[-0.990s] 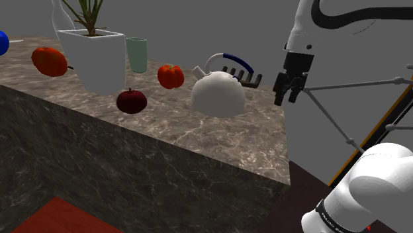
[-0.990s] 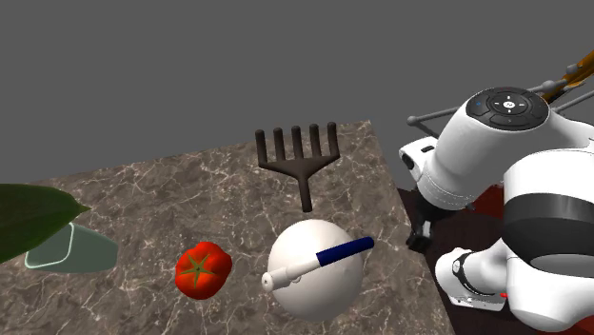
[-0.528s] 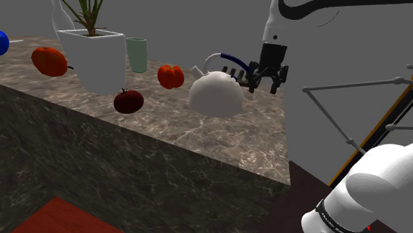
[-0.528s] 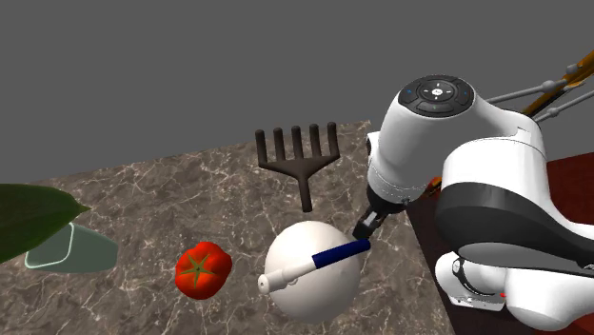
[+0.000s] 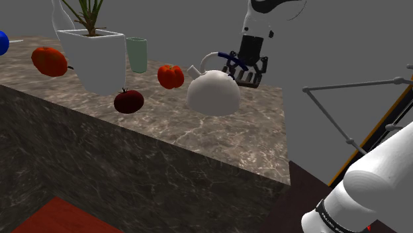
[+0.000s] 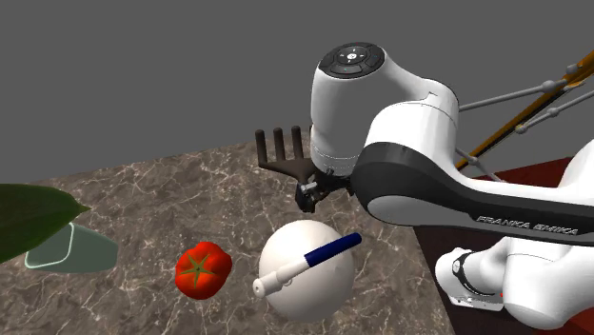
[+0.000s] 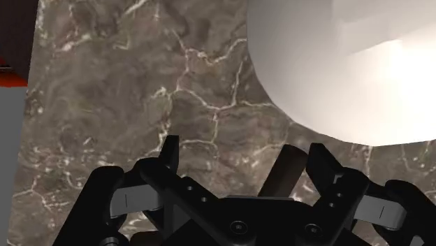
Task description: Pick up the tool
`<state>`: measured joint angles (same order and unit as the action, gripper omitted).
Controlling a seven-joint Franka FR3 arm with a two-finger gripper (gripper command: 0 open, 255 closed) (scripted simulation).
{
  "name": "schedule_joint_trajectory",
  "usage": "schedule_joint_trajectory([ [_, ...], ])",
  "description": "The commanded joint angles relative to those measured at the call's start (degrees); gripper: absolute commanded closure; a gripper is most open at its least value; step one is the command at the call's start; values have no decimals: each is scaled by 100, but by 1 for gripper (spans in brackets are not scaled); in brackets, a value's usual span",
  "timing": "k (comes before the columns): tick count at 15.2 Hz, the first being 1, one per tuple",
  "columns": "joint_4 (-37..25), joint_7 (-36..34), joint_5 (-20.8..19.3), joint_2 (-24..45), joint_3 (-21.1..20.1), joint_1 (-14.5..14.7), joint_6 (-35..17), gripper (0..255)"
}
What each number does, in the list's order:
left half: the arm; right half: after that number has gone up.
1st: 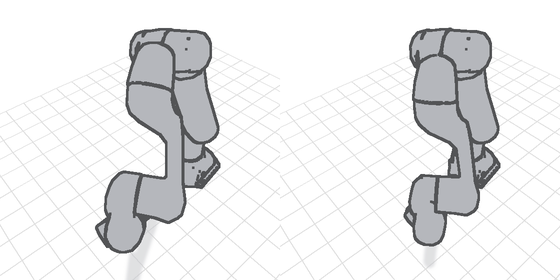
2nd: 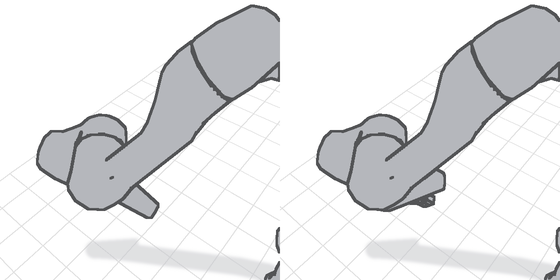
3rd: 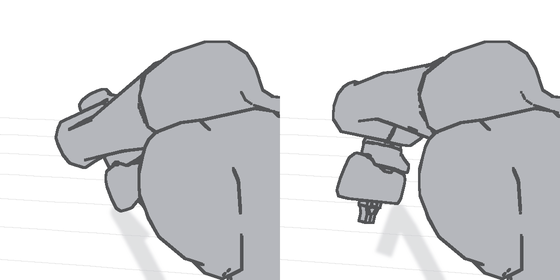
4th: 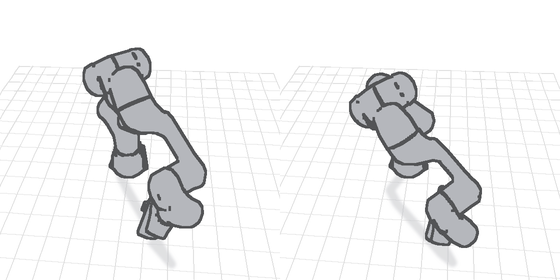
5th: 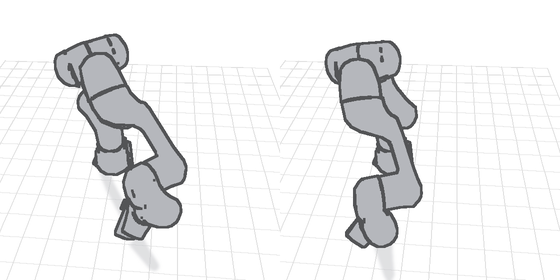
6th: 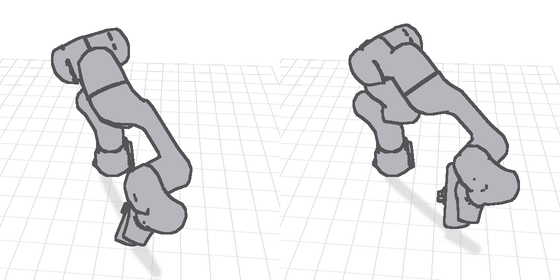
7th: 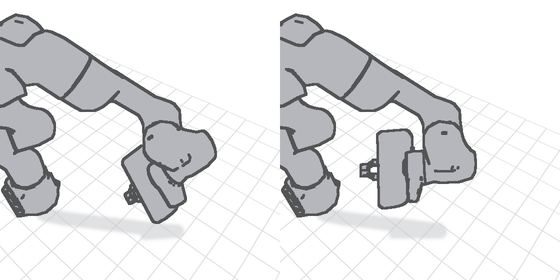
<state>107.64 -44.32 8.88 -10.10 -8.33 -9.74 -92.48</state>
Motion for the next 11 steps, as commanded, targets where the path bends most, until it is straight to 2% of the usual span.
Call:
schedule_joint_trajectory([
  [1,-516,-596,-59,464,-22,-74,27,0],
  [5,-1475,-1580,-184,1247,37,-172,168,0],
  [11,-955,-1524,-174,1200,42,-164,-302,0],
])
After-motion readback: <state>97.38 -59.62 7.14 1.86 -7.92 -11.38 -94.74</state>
